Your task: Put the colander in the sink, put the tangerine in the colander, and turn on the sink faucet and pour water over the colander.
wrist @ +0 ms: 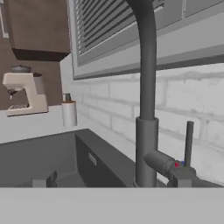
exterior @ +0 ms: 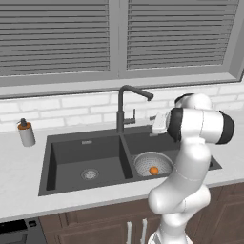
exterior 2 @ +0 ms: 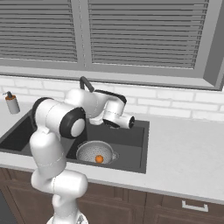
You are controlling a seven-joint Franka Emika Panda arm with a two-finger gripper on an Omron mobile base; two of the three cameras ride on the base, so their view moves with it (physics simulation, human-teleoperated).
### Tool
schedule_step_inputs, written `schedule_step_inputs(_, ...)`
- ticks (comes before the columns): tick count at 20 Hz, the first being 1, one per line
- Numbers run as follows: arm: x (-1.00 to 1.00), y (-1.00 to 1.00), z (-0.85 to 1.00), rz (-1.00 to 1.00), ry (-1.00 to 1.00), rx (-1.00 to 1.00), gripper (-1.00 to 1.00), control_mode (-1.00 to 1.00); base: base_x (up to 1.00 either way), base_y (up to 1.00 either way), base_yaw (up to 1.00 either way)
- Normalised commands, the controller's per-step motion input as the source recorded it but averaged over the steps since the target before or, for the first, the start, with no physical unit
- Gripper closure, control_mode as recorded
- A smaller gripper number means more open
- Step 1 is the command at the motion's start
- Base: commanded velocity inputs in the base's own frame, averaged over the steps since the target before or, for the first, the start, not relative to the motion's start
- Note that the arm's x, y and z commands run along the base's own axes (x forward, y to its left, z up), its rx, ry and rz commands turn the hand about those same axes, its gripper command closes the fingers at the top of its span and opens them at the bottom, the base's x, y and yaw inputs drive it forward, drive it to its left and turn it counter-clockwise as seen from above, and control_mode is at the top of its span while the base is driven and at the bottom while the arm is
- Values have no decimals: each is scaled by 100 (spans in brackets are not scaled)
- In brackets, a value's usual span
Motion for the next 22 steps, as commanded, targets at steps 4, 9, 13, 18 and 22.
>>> schedule_step_inputs(4,4,0,-7,0,-2,0,-100,-100,0,0,0)
schedule_step_inputs(9,0,0,0,3,-15,0,-100,-100,0,0,0)
schedule_step_inputs(13,0,0,0,4,-20,0,-100,-100,0,0,0)
schedule_step_inputs(18,0,0,0,1,-14,3,-100,-100,0,0,0)
schedule_step_inputs(22,0,0,0,0,-3,6,-100,-100,0,0,0)
